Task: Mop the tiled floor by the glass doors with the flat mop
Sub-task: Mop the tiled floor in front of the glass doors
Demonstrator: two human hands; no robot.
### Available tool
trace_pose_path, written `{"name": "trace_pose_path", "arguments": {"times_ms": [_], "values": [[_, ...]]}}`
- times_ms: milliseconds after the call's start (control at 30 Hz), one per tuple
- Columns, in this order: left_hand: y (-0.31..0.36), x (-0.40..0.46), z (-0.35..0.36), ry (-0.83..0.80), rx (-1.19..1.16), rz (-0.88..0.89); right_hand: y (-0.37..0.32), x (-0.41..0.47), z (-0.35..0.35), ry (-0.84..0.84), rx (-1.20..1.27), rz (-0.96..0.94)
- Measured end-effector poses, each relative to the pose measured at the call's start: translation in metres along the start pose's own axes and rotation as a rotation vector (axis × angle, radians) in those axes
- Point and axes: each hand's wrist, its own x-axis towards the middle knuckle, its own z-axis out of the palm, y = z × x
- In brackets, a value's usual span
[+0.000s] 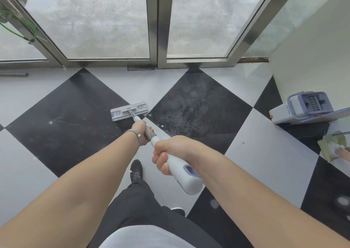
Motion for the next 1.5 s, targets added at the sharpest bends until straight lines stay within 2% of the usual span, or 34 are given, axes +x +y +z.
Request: {"name": "trace_pose_path", "arguments": {"times_ms": [467, 833, 1267, 1500], "values": [[0.111, 0.065, -0.036, 0.01, 0.148, -0.012, -0.061, 0.083, 0.06, 0.021, 0.016, -0.034], [0.19, 0.117, -0.068, -0.031, 0.141, 0.009, -0.106, 0.154, 0.112, 0.043, 0.025, -0.065], [0.261, 0.162, -0.087, -0.035, 0.154, 0.035, -0.158, 0.205, 0.151, 0.03, 0.049, -0.105], [0.272, 0.176, -0.092, -0.032, 0.201, 0.022, -0.161, 0.219, 0.157, 0.051, 0.066, -0.102]]}}
